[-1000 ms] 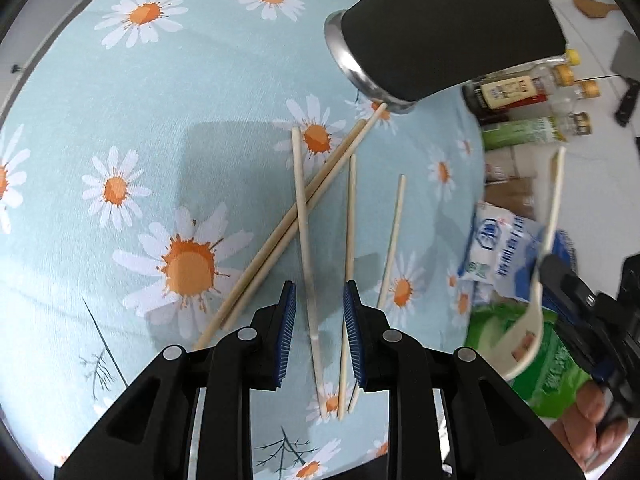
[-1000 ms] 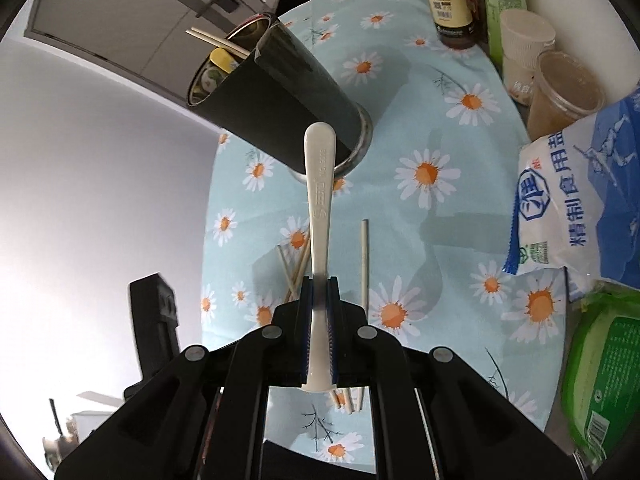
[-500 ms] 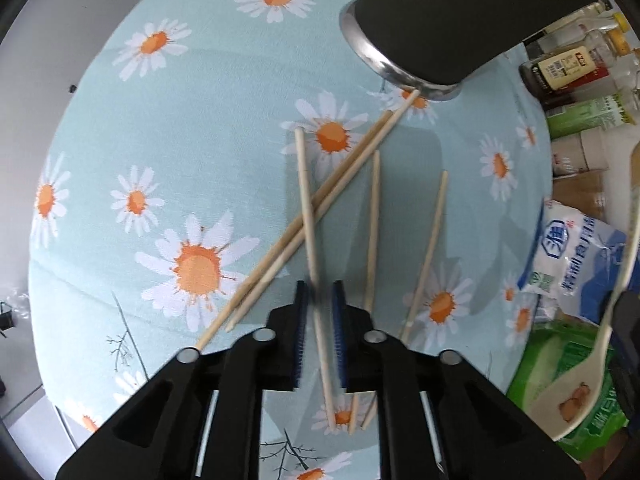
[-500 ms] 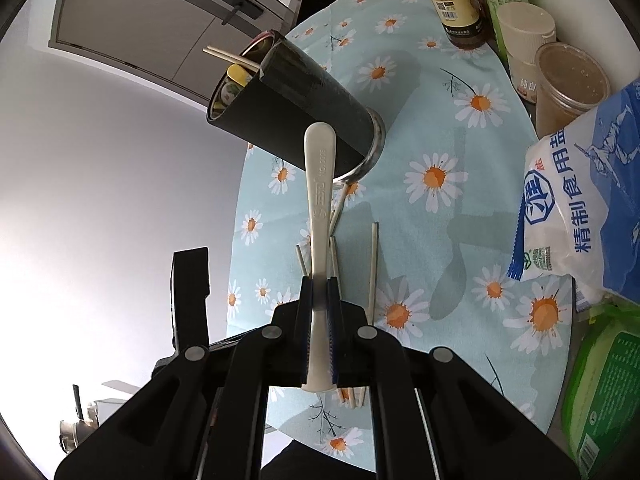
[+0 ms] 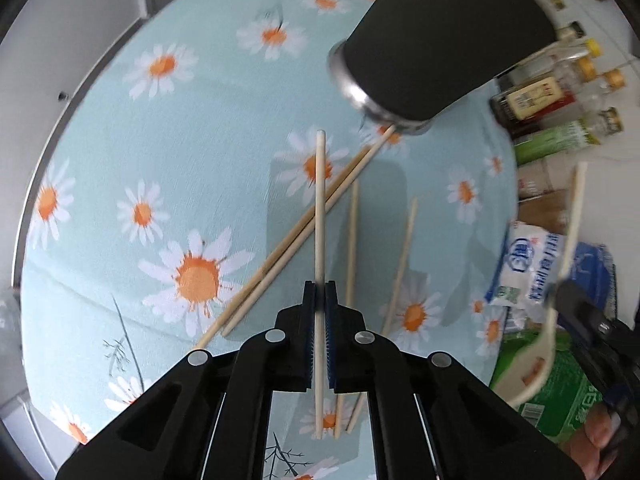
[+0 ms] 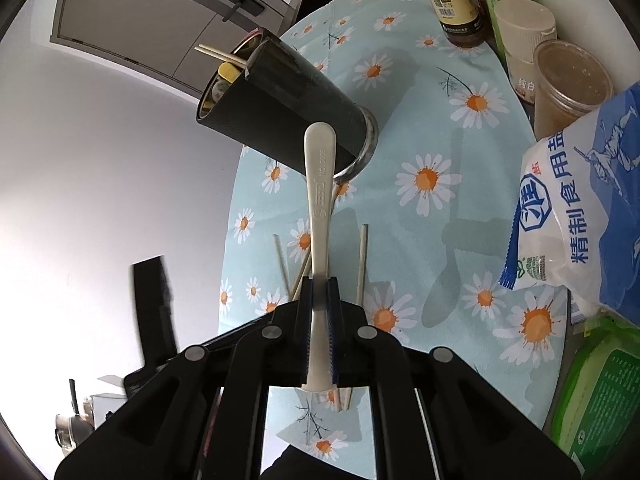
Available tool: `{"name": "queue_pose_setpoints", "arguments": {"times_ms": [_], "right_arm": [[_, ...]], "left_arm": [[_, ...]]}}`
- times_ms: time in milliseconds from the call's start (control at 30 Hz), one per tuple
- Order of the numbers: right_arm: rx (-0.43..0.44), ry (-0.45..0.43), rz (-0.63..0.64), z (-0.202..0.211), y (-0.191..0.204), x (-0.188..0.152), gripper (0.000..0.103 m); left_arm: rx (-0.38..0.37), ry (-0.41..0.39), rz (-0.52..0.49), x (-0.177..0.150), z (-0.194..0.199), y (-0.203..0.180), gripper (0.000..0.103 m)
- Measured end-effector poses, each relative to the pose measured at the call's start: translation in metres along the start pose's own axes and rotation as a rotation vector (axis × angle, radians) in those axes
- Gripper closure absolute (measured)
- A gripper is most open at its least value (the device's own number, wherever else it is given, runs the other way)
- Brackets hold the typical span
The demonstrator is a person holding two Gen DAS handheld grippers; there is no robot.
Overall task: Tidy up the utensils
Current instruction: 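Lift the spoon and chopstick up over the black holder with both tools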
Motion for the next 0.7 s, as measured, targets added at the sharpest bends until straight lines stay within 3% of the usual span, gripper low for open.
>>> {"name": "queue_pose_setpoints", "arguments": {"times_ms": [300,700], "right_arm": [[-0.001,-0.049,0.011,-0.003,0.009,0.007,0.095],[0.019,-0.206,0.166,0.011,0.065,0.048,0.095]], "left_arm": [[-0.121,-0.103,-0.089,0.013,0.049,-0.02,0.099],[-0.244,-0.278,-0.221,0.053,0.117,-0.054,0.099]]}}
Point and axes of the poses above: each gripper's, at about its wrist camera, not at the fingertips, and z roughly against the way its jaws point, y to its left, x to its top, the point moved 8 cm from there along -z, roughly the way its jaws point, and after that the axes turned 7 degrees about z, right-handed, at the moved point
